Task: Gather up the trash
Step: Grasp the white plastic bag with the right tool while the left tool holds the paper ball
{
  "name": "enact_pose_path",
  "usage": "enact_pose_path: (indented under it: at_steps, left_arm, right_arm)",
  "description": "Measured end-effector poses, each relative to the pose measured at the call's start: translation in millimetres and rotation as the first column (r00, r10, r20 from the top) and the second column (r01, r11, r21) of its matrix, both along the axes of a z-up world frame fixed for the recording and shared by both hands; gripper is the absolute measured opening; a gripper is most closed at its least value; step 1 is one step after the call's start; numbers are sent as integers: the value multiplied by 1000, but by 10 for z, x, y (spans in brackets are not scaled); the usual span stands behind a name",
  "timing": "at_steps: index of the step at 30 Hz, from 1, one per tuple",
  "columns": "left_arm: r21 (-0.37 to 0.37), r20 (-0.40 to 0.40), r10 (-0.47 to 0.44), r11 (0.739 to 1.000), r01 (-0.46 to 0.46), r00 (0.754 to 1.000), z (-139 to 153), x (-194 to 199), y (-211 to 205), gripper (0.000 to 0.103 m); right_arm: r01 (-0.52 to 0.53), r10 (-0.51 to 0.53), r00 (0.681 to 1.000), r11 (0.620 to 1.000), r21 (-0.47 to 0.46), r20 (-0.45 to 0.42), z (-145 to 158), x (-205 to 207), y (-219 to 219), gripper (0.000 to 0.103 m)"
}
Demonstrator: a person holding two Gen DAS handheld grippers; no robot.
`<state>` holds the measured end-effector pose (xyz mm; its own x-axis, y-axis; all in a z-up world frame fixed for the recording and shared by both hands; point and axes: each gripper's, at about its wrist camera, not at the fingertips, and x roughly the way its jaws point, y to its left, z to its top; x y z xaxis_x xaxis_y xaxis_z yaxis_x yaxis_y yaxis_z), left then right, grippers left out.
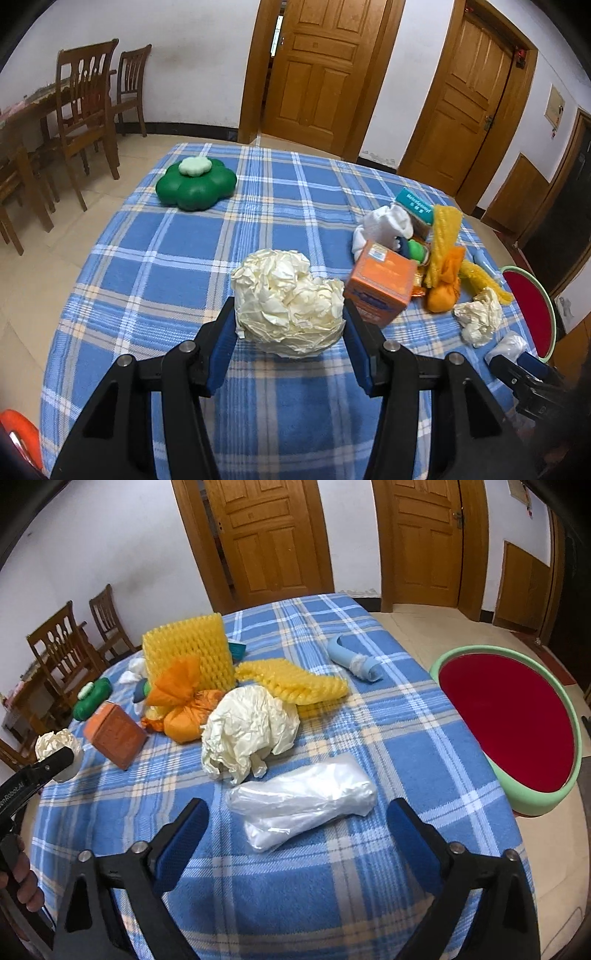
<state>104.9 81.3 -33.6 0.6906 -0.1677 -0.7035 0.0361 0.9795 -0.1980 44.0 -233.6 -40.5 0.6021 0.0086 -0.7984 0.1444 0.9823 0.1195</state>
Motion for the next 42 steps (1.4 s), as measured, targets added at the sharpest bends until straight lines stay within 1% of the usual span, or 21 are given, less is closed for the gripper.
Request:
enact_pose_path:
  at_steps: [2, 5, 7, 14, 21, 26, 30, 37, 42]
  left_arm:
    - [-11, -6, -8, 1000, 8, 1000, -39, 28, 17, 55]
    - [-22, -5, -13, 1000, 13, 1000, -65, 42, 36, 55]
    - [-36, -7, -23, 999, 23, 1000, -82, 49, 50, 55]
    - [-66, -11, -68, 996, 67, 998, -101, 81, 43, 55]
    - [-70, -6, -65, 995, 64, 998, -94, 78, 16, 55]
    - [-67, 10, -47, 997, 48, 999, -2, -5, -10, 55]
    - [-63, 21, -42, 997, 44, 999, 99, -79, -55, 55]
    - [-61, 42, -62, 996, 64, 997, 290, -212, -210, 55]
    - [-74, 37, -95, 992, 98, 995, 404, -249, -356, 55]
  right_arm:
    - [20, -20, 1000, 1000, -21, 6, -1, 11, 10, 87]
    - [47, -46, 999, 998, -37, 11, -5, 16, 8, 81]
    - [61, -61, 998, 997, -36, 10, 0, 28, -6, 79]
    - [78, -77, 997, 996, -36, 12, 5, 26, -1, 77]
    - [75, -75, 997, 997, -3, 12, 18, -12, -47, 76]
    - [69, -69, 997, 997, 42, 16, 42, -51, -128, 75]
    - [73, -76, 996, 996, 59, 37, 100, -110, -208, 75]
    - [57, -64, 994, 996, 74, 92, 276, -206, -284, 75]
    - [47, -60, 990, 994, 99, 132, 408, -283, -358, 75]
